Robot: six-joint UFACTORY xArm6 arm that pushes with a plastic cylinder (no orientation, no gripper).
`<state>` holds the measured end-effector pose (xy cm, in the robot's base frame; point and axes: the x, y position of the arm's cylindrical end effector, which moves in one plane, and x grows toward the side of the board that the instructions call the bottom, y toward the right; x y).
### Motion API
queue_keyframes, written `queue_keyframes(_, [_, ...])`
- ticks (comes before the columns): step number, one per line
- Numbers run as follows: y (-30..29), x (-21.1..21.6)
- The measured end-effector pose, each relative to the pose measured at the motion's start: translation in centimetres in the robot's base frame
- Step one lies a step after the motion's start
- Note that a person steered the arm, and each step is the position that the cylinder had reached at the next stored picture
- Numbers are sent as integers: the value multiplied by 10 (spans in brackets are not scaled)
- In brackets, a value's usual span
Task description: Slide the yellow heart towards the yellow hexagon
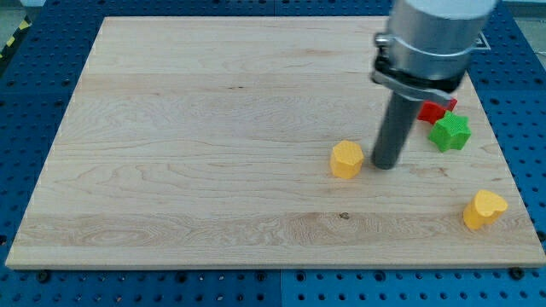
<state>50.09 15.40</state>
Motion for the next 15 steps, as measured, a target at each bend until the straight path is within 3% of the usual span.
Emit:
queue_keyframes(2, [115, 36])
queue_keyframes(3, [145, 59])
queue_keyframes(4, [140, 91])
queue_keyframes(6, [118, 109])
queue_keyframes(10, [40, 58])
queue_keyframes(12, [65, 107])
queue_keyframes(13, [95, 106])
queue_keyframes(15, [104, 49])
